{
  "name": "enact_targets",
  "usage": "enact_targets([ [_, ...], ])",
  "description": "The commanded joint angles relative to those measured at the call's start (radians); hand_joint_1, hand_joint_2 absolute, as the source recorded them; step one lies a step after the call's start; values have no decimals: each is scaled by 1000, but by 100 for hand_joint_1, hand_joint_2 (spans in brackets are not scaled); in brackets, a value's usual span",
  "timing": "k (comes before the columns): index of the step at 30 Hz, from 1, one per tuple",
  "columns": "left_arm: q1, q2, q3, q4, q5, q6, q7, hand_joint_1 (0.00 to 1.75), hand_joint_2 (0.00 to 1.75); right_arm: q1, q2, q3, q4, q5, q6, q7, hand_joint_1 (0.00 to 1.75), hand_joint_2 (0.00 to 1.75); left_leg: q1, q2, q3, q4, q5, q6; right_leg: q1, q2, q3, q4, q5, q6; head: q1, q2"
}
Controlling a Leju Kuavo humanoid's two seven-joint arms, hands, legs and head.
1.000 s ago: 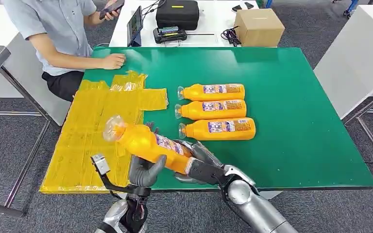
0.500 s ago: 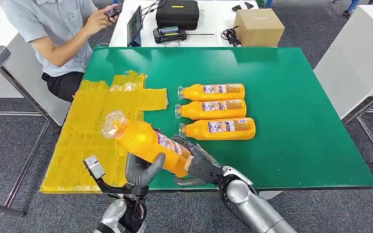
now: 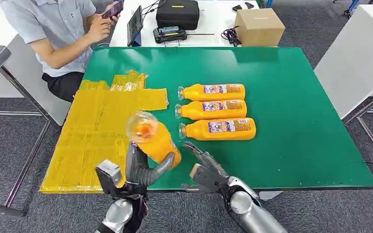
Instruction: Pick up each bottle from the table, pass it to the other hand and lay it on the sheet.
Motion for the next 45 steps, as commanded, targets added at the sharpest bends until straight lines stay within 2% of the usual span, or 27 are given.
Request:
enact_targets([
  [1, -68, 80, -8, 81, -263, 136, 72, 175, 175, 72, 23, -187, -18, 39, -9, -12, 0, 175, 0, 1, 2, -1, 0, -2, 1, 1, 2, 0, 0, -2, -1, 0],
  [5, -139, 125, 43, 188, -519, 150, 230, 175, 175, 72, 61, -254, -5, 51, -20, -23, 0, 175, 0, 1, 2, -1, 0, -2, 1, 0, 1, -1, 0, -2, 0, 0],
  [7, -179, 150, 41, 229, -671, 175, 269, 175, 175, 56, 64, -248, 8, 60, -6, -31, 0, 175, 1, 2, 3, -2, 0, -3, 1, 1, 3, -1, 0, -3, -1, 0],
  [9, -208, 155, 71, 241, -713, 144, 282, 175, 175, 36, 69, -238, 23, 73, 2, -40, 0, 175, 2, 3, 3, -1, 0, -3, 2, 1, 2, -1, 1, -3, 0, 0],
  [12, -267, 195, 94, 308, -933, 172, 424, 175, 175, 24, 81, -235, 16, 95, -22, -45, 0, 175, 2, 3, 2, 0, 0, -3, 2, 2, 1, 1, 0, -3, 0, 0],
  [14, -313, 239, 108, 389, -1113, 119, 537, 175, 175, 32, 88, -243, -15, 104, -42, -46, 0, 175, 2, 4, 3, 0, 0, -4, 2, 3, 1, 1, 1, -3, 0, 0],
  [18, -341, 254, 169, 478, -1205, 125, 568, 175, 175, 71, 97, -267, -84, 103, -46, -47, 0, 175, 3, 5, 4, 0, 0, -4, 3, 3, 2, 1, 0, -4, 0, 0],
  [23, -369, 278, 206, 555, -1355, 98, 668, 175, 175, 101, 105, -277, -120, 98, -49, -54, 0, 175, 3, 2, 4, 0, 0, -4, 3, 1, 3, 1, -1, -3, 0, 0],
  [30, -394, 287, 223, 597, -1370, 79, 660, 175, 175, 112, 104, -277, -146, 95, -46, -58, 0, 175, 3, 2, 2, 1, 1, -4, 2, 1, 1, 2, 0, -3, 0, 0],
  [34, -408, 312, 217, 632, -1423, 25, 702, 175, 175, 126, 108, -274, -166, 89, -35, -64, 0, 175, 4, 2, 2, 2, 0, -5, 3, 0, 1, 2, -1, -4, 0, 0],
  [35, -404, 312, 235, 641, -1394, 26, 675, 175, 175, 135, 106, -269, -176, 93, -35, -63, 0, 175, 3, 2, 1, 1, 1, -4, 2, 1, 0, 2, -1, -3, 0, 0],
  [36, -392, 304, 267, 642, -1323, 46, 596, 175, 175, 143, 101, -267, -184, 94, -36, -63, 0, 175, 2, 3, 1, 0, 1, -3, 2, 1, 0, 2, 0, -2, 0, 0],
  [39, -389, 288, 288, 667, -1235, -8, 498, 175, 175, 145, 96, -271, -186, 93, -36, -63, 0, 175, 3, 3, 3, 0, 0, -4, 3, 2, 3, 1, -1, -3, 0, 0],
  [43, -388, 286, 288, 668, -1232, -9, 496, 175, 175, 145, 95, -272, -185, 93, -35, -63, 0, 175, 2, 2, 2, 0, 1, -3, 1, 1, 1, 2, -1, -2, 0, 0],
  [45, -382, 266, 306, 660, -1159, -55, 449, 175, 175, 145, 98, -277, -185, 92, -36, -64, 0, 175, 2, 2, 3, 0, 1, -4, 2, 1, 2, 1, -1, -3, 0, 0],
])
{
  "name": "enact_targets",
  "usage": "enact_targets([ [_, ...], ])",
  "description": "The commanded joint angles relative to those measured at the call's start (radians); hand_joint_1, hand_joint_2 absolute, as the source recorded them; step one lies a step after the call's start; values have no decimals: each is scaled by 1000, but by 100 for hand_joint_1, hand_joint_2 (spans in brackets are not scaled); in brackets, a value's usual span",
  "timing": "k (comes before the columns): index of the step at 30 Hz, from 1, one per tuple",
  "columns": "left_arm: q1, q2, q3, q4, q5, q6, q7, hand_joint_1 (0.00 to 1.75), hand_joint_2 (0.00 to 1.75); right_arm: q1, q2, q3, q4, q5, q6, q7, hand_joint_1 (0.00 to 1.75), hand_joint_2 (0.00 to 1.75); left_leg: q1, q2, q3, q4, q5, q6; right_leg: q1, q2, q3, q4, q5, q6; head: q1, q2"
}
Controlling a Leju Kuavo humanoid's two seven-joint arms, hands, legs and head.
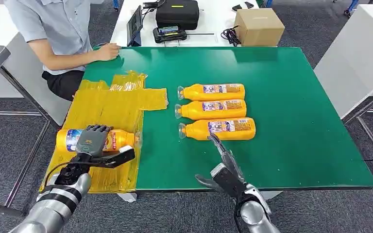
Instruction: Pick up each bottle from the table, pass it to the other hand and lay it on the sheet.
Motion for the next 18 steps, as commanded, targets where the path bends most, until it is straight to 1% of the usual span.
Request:
enact_targets([
  [1, -23, -30, 51, 94, 125, -83, -86, 175, 175, -5, -1, -18, 0, -3, 4, -1, 0, 175, 2, 1, 3, 0, -1, -2, 2, 0, 4, -1, -1, -3, 0, 0],
  [2, -21, -37, 48, 94, 129, -87, -88, 173, 175, -5, 0, -18, 1, -4, 5, -1, 0, 175, 2, 1, 3, 0, -1, -2, 2, 1, 3, -1, 0, -2, 0, 0],
  [3, -17, -38, 40, 87, 144, -86, -99, 154, 175, -7, 2, -18, 7, -4, 6, -1, 0, 175, 1, 1, 2, 0, -1, -1, 1, 0, 2, -1, 0, -2, 0, 0],
  [4, -12, -35, 24, 79, 165, -82, -121, 143, 175, -12, 2, -13, 16, -5, 10, -3, 0, 175, 2, 1, 3, 0, -1, -2, 2, 0, 4, -1, -1, -3, 0, 0],
  [5, -10, -34, 22, 78, 188, -88, -132, 70, 175, -14, 2, -9, 22, -5, 12, -4, 0, 175, 1, 0, 3, 0, -1, -2, 1, 0, 4, -1, -1, -2, 0, 0],
  [6, -9, -34, 24, 77, 203, -92, -132, 0, 175, -15, 2, -8, 24, -5, 12, -4, 0, 175, 1, 0, 3, 0, -1, -1, 1, 0, 3, -1, 0, -2, 0, 0],
  [7, -9, -35, 21, 76, 204, -88, -129, 0, 175, -16, 3, -7, 27, -5, 12, -4, 0, 175, 2, 0, 4, 0, -1, -2, 2, -1, 5, -1, -1, -3, 0, 0],
  [12, -40, -27, -3, 126, 213, -174, -79, 0, 175, -25, 5, -21, 46, -11, 13, -6, 0, 175, 1, 1, 4, 0, -1, -2, 1, 0, 5, -1, 0, -3, 0, 0],
  [18, -39, -12, -16, 151, 230, -190, -98, 0, 175, -33, 5, -41, 73, -27, 26, -12, 0, 175, 1, 2, 7, -1, -1, -2, 1, 2, 6, -2, 0, -3, 0, 0],
])
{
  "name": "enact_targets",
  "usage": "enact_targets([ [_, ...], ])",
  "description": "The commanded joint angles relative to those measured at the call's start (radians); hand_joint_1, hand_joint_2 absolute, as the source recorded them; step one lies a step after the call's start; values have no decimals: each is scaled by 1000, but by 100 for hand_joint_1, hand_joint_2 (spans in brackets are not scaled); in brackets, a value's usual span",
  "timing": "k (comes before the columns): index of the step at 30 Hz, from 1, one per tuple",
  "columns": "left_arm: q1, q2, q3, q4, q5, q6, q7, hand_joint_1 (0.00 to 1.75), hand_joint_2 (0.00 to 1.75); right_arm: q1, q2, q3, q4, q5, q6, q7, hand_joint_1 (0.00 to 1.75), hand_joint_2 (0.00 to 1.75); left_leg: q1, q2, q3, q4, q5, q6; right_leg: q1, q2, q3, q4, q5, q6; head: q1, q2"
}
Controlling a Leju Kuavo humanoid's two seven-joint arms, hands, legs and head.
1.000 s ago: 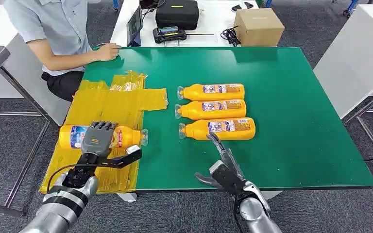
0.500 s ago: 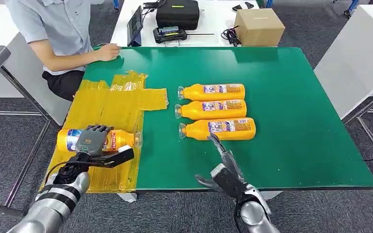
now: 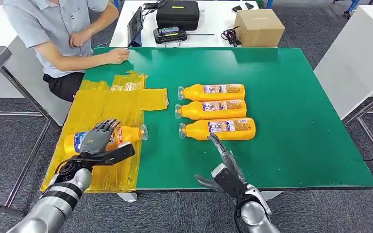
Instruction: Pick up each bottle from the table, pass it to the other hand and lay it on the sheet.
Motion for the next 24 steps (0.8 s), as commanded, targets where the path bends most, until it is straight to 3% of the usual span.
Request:
enact_targets([
  [1, -14, 8, -41, 121, 6, -29, -5, 0, 175, -33, 3, -43, 85, -16, 15, -8, 0, 175, 1, 2, 4, -1, -1, -2, 1, 1, 4, -1, 0, -2, 0, 0],
  [15, 2, 17, -80, 77, -34, 49, -14, 0, 175, -26, 4, -52, 87, -17, 15, -9, 0, 175, 2, 3, 6, -1, -1, -3, 2, 3, 6, -2, 0, -3, 0, 0],
  [17, 28, 3, -76, 8, -23, 104, -32, 0, 175, -12, 5, -61, 78, -18, 14, -10, 0, 175, 2, 3, 6, -1, -1, -3, 2, 2, 6, -2, 0, -3, 0, 0],
  [21, 170, -40, -118, -320, -69, 266, -33, 0, 175, 34, 10, -73, 36, 4, -26, -20, 0, 175, 0, -1, 4, -1, 0, -1, 0, -1, 4, -1, -1, -1, 0, 0],
  [22, 209, -67, -100, -390, -110, 414, -12, 0, 175, 41, 15, -73, 27, 5, -38, -22, 0, 175, 1, 0, 4, -1, -1, -2, 1, -1, 5, -1, -1, -2, 0, 0],
  [24, 282, -120, -27, -535, -229, 418, -20, 0, 175, 48, 26, -71, 18, -11, -51, -29, 0, 175, 1, -1, 3, 1, -2, -2, 2, -2, 4, 0, -2, -2, 0, 0],
])
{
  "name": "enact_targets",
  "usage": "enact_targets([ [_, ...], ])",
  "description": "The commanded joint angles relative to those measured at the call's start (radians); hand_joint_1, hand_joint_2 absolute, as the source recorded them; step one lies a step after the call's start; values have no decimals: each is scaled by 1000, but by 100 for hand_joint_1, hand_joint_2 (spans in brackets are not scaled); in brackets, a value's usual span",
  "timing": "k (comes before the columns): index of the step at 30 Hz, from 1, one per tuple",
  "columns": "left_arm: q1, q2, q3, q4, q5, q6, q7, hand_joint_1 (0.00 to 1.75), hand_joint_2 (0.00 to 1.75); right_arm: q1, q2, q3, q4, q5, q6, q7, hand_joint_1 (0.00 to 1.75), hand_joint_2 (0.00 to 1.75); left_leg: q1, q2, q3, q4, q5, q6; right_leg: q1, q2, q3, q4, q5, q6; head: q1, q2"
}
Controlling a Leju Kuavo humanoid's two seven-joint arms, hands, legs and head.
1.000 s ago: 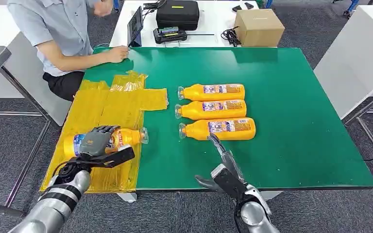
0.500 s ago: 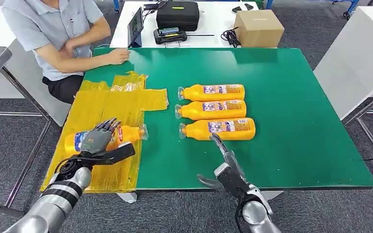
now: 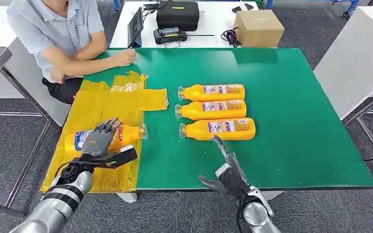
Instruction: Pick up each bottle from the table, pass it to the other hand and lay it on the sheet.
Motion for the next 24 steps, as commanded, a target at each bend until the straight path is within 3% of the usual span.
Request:
enact_targets([
  [1, 256, -144, 73, -554, -162, 252, -47, 0, 175, 32, 27, -24, -17, -7, -57, -21, 0, 175, 1, 0, -1, 1, -2, -1, 1, -1, -1, 0, -2, -1, 0, 0],
  [5, 253, -179, 152, -496, -92, 252, -136, 0, 175, 32, 29, 1, -15, -9, -64, -20, 0, 175, 1, 2, -3, 1, -2, -2, 1, 2, -2, 0, -1, -2, 0, 0],
  [7, 264, -246, 256, -512, -96, 252, -220, 0, 175, 35, 25, 10, -13, -9, -77, -17, 0, 175, 1, 3, -4, 1, -2, -2, 1, 2, -4, 0, -1, -2, 0, 0],
  [14, 273, -257, 238, -540, -43, 252, -260, 0, 175, 43, 22, 1, -14, -13, -86, -15, 0, 175, 2, 2, -4, 1, -2, -2, 2, 1, -4, 0, 0, -2, 0, 0],
  [16, 290, -276, 194, -552, 174, 252, -352, 0, 175, 56, 37, -19, -48, -44, -109, -41, 0, 175, 2, 2, -4, 1, -2, -2, 2, 1, -4, 0, -1, -2, 0, 0],
  [18, 324, -233, 50, -608, 615, 168, -348, 0, 175, 84, 62, -52, -131, -84, -155, -66, 0, 175, 1, 0, -4, 1, -2, -2, 2, -1, -4, 0, -2, -2, 0, 0],
  [19, 340, -236, 32, -629, 747, 138, -346, 0, 175, 97, 73, -67, -167, -100, -173, -63, 0, 0, 2, 0, -3, 2, -3, -2, 2, -1, -3, 1, -3, -3, 0, 0],
  [24, 343, -227, 12, -624, 806, 139, -342, 0, 175, 107, 78, -75, -190, -127, -167, -44, 0, 0, 1, 0, -4, 0, -1, -2, 1, -1, -4, 0, -1, -2, 0, 0],
])
